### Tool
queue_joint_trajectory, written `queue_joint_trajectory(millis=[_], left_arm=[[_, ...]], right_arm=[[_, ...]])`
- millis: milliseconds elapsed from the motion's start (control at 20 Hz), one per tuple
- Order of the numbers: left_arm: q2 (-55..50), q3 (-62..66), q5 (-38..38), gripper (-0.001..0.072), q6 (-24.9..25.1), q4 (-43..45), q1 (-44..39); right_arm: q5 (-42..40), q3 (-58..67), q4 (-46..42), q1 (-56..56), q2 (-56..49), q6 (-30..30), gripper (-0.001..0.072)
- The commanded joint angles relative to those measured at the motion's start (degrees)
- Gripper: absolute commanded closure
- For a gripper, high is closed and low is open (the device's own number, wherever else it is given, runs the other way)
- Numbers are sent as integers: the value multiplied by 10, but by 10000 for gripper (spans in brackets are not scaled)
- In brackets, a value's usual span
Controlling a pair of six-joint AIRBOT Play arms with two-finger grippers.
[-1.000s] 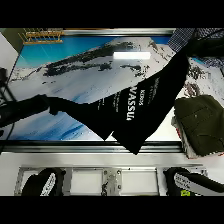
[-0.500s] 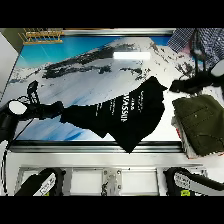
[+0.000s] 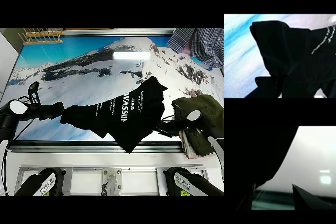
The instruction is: Fold the clothes and pants, and hang the long-sleeved shirts on hangers.
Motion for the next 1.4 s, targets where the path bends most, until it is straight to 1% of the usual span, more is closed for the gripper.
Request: queue_joint_trajectory(millis=[0,150,200,250,300,350,400,500,550,650,750,900,1000,1100,1200,1350], left_arm=[[0,0,0,699,0,0,1],[0,0,0,699,0,0,1],[0,0,0,699,0,0,1],[0,0,0,699,0,1,1],[0,0,0,699,0,1,1],[0,0,0,698,0,1,1],[0,1,3,699,0,1,1],[8,30,-4,699,-1,21,1],[22,58,-8,699,-1,34,2],[66,137,-5,699,-1,45,3],[113,219,0,699,-1,44,4],[187,330,0,699,-9,44,4],[236,375,4,699,-10,44,4],[281,402,8,699,-21,44,4],[323,407,27,698,-40,44,4],[371,388,74,699,-87,44,4]], right_arm=[[-95,-46,80,28,-3,-13,203],[-155,-45,121,79,-3,-12,205],[-171,-45,129,97,-3,-12,217],[-183,-45,129,111,-3,-13,364],[-192,-43,129,120,-3,-13,526],[-195,-39,126,122,-3,-15,632],[-192,-28,116,120,-1,-30,698],[-150,33,39,103,17,-32,698],[-114,86,-17,88,35,-31,699],[-46,217,-119,57,75,-32,699],[-18,362,-177,32,113,-32,699],[-27,538,-183,13,159,-32,699],[-50,611,-180,14,188,-32,698],[-83,641,-179,14,221,-32,699],[-110,642,-179,14,253,-32,699],[-111,642,-179,14,282,-16,699]])
